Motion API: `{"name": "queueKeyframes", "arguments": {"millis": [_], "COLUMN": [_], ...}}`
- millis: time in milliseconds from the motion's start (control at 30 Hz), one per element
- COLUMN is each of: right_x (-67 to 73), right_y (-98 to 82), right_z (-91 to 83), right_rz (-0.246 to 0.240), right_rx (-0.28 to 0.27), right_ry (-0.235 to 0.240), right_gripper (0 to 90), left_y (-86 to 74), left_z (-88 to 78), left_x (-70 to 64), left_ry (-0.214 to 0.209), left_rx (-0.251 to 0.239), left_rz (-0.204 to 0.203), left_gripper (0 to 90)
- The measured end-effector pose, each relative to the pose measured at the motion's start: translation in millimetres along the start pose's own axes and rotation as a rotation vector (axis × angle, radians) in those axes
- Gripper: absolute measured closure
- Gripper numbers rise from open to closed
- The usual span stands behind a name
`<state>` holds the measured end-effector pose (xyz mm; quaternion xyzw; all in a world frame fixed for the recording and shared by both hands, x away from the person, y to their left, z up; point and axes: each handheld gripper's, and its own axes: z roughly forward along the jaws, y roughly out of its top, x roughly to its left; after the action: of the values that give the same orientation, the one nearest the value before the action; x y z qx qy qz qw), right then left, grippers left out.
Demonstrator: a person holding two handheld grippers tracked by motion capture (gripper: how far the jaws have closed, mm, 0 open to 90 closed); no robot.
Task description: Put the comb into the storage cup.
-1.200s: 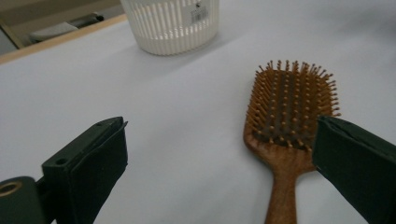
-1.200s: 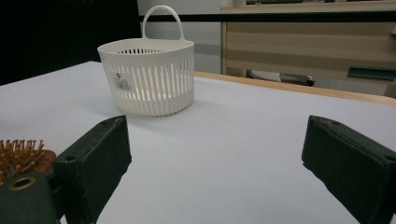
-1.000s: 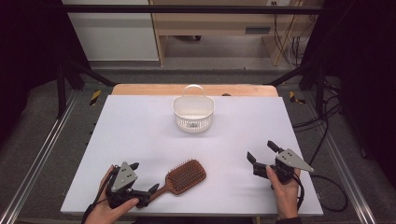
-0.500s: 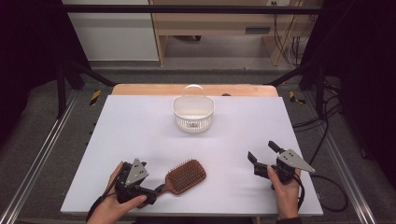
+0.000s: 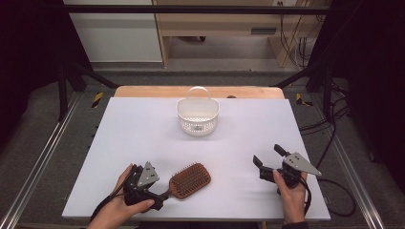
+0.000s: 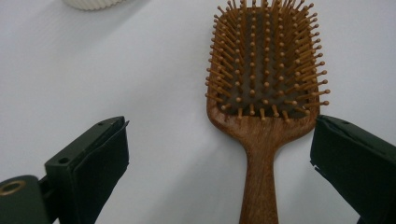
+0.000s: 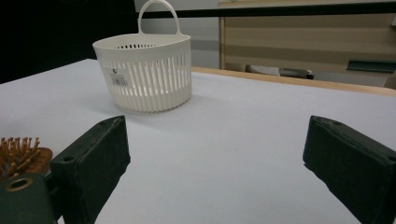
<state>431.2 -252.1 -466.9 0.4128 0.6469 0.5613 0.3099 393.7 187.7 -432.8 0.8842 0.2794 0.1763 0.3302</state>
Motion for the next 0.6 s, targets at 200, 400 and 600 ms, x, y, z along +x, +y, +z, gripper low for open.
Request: {"name": "queueKeyframes", "arguments": {"millis": [200,400,600], "right_x": [0.1,0.3,-0.5], "right_y": [0.1,-0.1,-0.3], "right_z": [0.0,0.3,0.4], "right_rz": [-0.001,0.001,0.005], "right_rx": [-0.002,0.003,0.005], "right_ry": [0.003,0.006,0.006], "right_gripper": [7.2,7.3,7.3], "left_y": [-2.8,-5.1,-5.0], "left_z": [2.0,7.1,12.2], "left_x": [-1.5,-3.1,-6.0], "left_ry": [-0.03,-0.046,-0.044], "left_rx": [0.036,0.08,0.082], "left_rz": [-0.002,0.003,0.006], "left_gripper": [4.0,4.3,5.0]}}
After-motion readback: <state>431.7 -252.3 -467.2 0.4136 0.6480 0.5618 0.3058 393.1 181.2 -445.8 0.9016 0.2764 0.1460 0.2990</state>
